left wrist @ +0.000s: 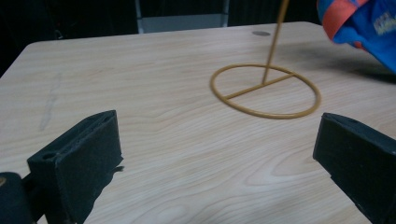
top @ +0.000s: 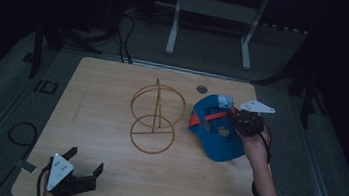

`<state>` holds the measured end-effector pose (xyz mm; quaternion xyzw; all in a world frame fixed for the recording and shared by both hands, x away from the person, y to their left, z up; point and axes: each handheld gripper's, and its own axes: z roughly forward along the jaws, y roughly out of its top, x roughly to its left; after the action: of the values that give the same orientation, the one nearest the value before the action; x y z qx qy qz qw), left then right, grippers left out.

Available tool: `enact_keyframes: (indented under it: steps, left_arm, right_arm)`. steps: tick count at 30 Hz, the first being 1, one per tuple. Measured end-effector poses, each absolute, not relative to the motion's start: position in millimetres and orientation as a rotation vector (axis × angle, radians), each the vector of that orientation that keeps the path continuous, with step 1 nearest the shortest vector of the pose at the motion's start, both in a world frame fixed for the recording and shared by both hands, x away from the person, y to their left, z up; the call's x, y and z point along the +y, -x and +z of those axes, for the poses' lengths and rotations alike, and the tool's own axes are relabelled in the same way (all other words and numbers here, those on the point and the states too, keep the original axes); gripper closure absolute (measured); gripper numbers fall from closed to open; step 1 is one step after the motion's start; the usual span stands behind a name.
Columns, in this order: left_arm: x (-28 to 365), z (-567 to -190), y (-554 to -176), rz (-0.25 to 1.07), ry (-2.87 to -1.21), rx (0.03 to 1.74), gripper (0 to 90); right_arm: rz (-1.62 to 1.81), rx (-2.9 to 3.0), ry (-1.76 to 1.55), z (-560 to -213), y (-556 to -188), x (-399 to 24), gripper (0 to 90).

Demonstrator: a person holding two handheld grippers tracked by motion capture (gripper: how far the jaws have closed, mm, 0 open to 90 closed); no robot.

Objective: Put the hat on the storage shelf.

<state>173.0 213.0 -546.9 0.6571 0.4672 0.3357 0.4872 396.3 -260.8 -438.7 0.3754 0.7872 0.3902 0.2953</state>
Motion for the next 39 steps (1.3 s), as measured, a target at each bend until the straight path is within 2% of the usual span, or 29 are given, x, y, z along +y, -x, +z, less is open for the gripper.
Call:
enact_keyframes:
  steps: [13,26,39]
  left_arm:
    - [170,-518,-178,0.693,-1.627,1.065,1.3]
    - [118,-491,-183,0.605,-1.713,0.901,1.3]
    - [67,-470,-200,0.508,-1.767,0.82,1.3]
  right_arm:
    - [1.115,2.032,-0.924,-410,-355,-272,76.7]
    - [1.168,2.012,-0.861,-403,-308,-275,76.7]
    - [1.22,2.002,-0.814,-396,-280,-275,76.6]
